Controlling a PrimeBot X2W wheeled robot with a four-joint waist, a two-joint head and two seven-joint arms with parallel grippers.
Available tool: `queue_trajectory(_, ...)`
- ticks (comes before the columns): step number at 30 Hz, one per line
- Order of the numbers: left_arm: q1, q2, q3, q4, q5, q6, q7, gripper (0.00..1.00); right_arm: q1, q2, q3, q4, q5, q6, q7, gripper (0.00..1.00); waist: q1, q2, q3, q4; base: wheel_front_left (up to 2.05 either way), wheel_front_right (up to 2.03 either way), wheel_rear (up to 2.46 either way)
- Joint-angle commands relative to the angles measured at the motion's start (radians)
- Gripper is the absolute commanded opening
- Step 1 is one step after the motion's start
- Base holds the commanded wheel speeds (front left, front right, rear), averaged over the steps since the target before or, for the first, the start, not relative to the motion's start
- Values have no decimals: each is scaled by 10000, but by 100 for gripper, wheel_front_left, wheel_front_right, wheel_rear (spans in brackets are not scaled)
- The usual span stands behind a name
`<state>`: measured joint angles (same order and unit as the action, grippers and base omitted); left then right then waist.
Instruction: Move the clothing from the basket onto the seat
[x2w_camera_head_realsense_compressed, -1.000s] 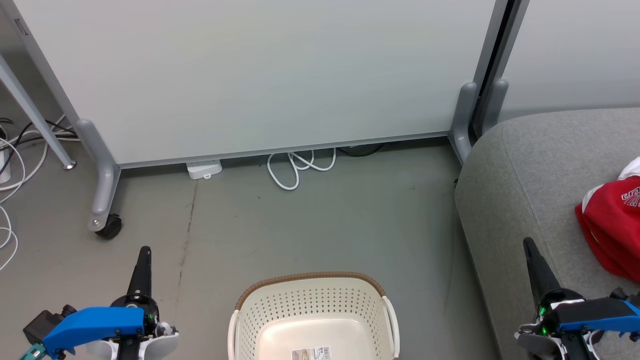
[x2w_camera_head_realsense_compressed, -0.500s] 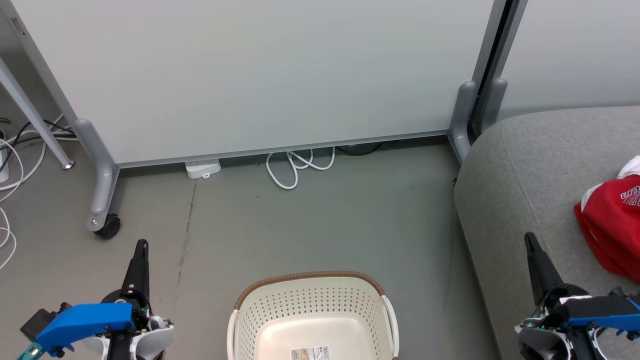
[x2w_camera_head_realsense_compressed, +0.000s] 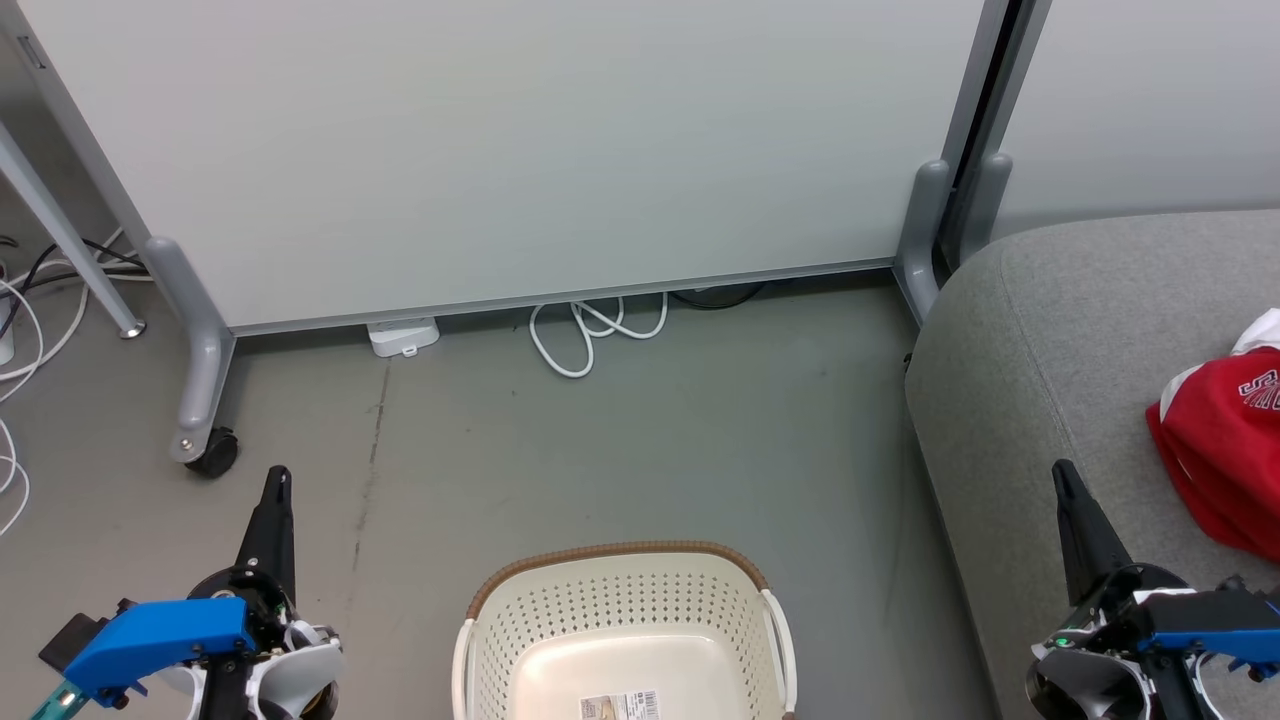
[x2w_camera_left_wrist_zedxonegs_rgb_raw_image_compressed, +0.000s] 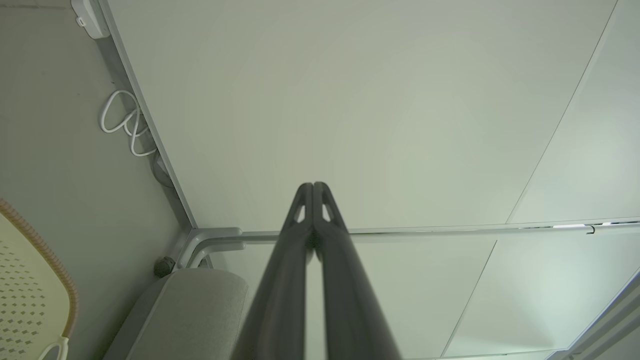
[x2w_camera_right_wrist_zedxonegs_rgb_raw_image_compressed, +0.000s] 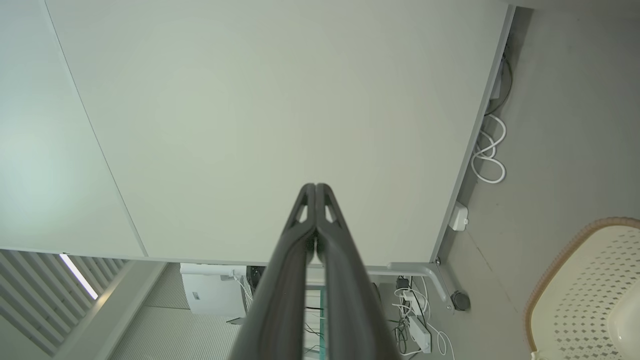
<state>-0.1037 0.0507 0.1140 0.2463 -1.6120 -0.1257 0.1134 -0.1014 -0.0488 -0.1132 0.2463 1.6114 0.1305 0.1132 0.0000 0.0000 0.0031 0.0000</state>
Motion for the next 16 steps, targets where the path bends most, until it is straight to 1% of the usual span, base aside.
queue_trajectory(1, -99, -11, 30, -40, -16, -91, 51, 0, -138, -26, -25, -25, 25, 4, 36, 0, 0, 0, 0, 0, 0, 0, 0)
queue_trajectory(16, -99, -9, 28, -40, -18, -90, 48, 0, -124, -26, -22, -23, 26, 4, 35, 0, 0, 0, 0, 0, 0, 0, 0)
